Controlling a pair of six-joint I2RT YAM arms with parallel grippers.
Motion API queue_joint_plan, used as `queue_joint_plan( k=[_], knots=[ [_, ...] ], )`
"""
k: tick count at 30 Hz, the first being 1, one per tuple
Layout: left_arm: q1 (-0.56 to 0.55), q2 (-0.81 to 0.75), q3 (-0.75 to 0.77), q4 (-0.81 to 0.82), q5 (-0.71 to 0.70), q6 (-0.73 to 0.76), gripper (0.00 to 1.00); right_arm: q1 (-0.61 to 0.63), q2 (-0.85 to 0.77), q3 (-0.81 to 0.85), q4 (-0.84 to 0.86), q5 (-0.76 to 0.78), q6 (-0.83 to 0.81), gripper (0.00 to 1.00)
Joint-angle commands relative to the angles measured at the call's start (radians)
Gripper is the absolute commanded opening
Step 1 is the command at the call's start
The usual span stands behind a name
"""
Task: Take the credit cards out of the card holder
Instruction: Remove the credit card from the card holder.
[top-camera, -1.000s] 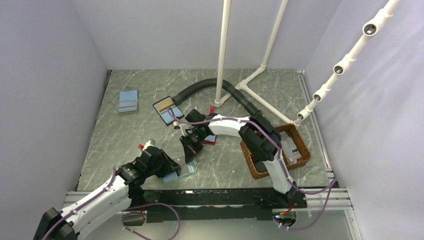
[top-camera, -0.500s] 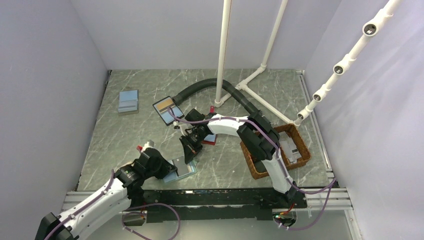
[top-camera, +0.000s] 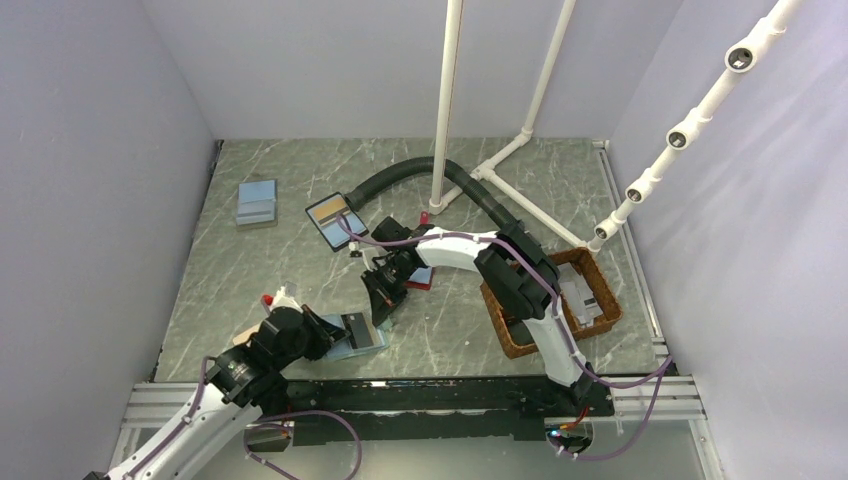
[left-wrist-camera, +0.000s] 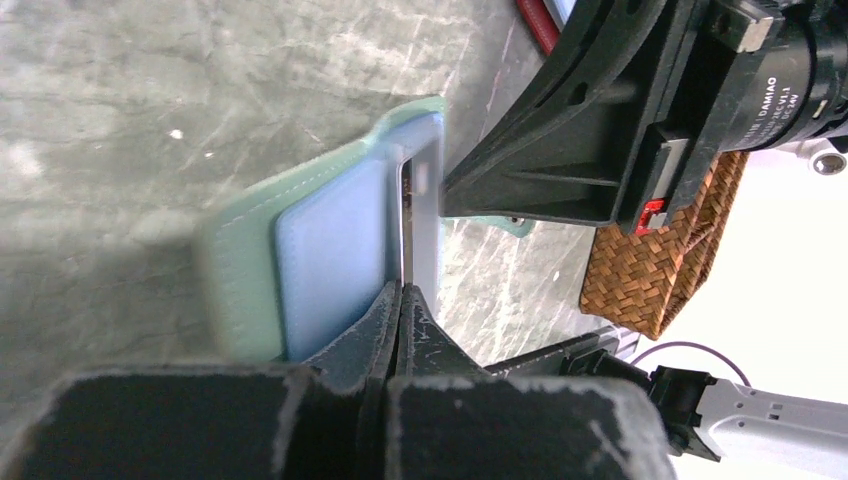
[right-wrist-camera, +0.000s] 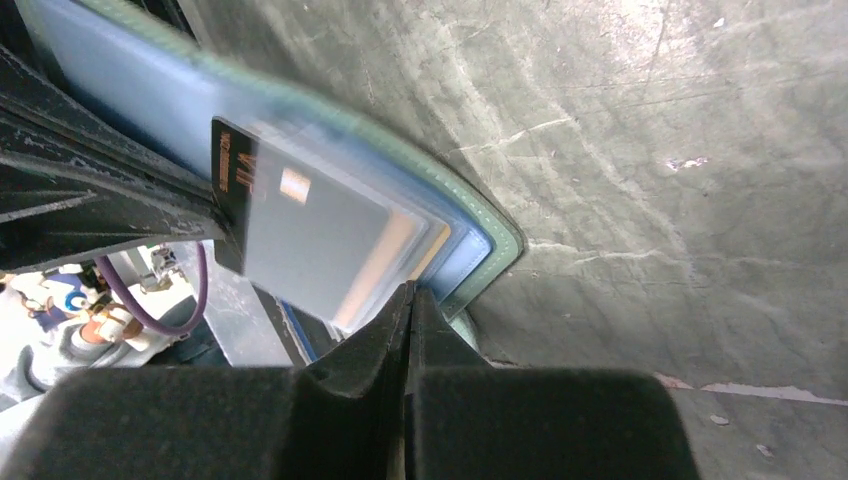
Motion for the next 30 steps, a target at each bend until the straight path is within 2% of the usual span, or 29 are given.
queue_joint_plan(
  k=[1,9,16,23,26,30],
  knots=[
    [0.0,-0.04,0.064,-0.113,-0.048,-0.033,0.0,-0.008,0.025,-0.02,-0.022,0.127,-0.05,0.0],
    [0.0,0.012,0.093,-0.149,-0.056,-0.058,0.0,-0.009,0.021,-0.016,-0.031,0.156,-0.067,0.0],
    [0.0,0.059,0.216,-0.324,-0.114,-0.082,0.0,-0.012,0.024,-0.013,-0.046,0.202,-0.083,0.0],
    [0.001,0.009,0.279,-0.403,-0.136,-0.092,0.0,-0.012,-0.003,-0.001,-0.063,0.207,-0.124,0.01],
    [0.0,-0.023,0.298,-0.383,-0.143,-0.048,0.0,-0.015,-0.061,0.011,-0.085,0.134,-0.187,0.07],
    [0.0,-0.054,0.304,-0.28,-0.14,0.076,0.0,-0.031,-0.177,0.055,-0.179,-0.014,-0.37,0.21]
  ],
)
